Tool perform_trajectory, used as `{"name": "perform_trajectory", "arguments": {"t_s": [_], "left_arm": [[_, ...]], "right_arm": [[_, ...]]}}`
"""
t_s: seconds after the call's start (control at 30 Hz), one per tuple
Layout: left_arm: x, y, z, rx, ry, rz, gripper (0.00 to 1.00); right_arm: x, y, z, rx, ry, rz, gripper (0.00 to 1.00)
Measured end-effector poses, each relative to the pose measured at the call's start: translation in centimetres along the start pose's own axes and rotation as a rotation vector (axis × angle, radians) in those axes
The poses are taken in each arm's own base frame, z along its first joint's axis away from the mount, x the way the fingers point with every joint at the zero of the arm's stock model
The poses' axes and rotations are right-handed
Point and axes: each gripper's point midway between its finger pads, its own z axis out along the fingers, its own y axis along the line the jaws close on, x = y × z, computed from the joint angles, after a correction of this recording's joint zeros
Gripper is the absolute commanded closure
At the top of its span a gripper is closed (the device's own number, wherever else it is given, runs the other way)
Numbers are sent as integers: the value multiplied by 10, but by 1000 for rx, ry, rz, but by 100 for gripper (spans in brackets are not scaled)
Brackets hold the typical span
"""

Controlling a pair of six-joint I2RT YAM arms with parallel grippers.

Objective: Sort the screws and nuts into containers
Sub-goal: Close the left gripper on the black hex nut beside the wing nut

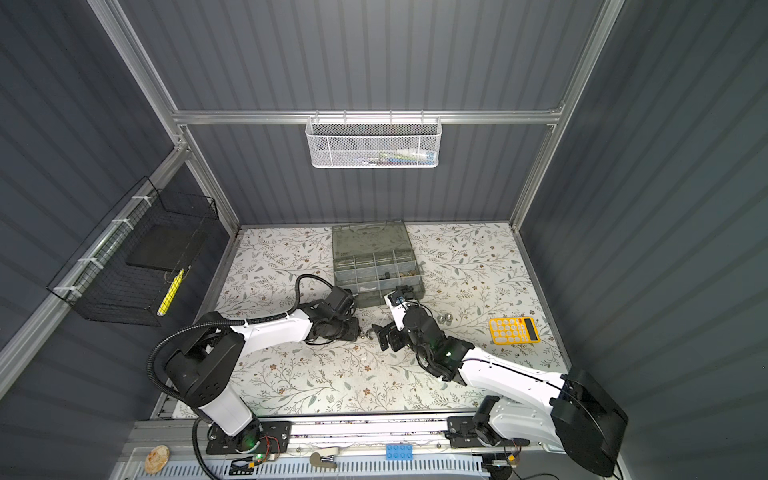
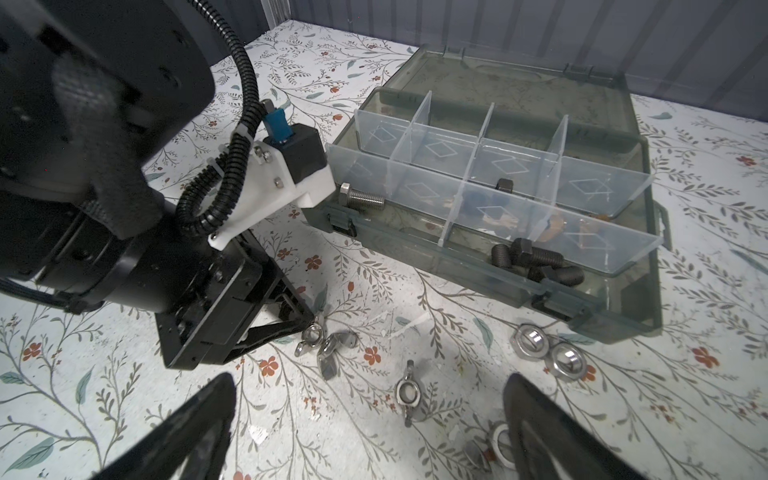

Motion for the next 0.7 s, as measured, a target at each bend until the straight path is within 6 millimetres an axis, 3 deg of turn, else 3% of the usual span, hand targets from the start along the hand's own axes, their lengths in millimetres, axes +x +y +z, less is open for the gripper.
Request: {"name": "perform_trajectory", "arguments": {"t_s": [0.7], "left_arm": [[5, 4, 0, -57, 17, 105, 65]], "right_arm": [[-1, -5, 0, 29, -6, 3, 1]]}}
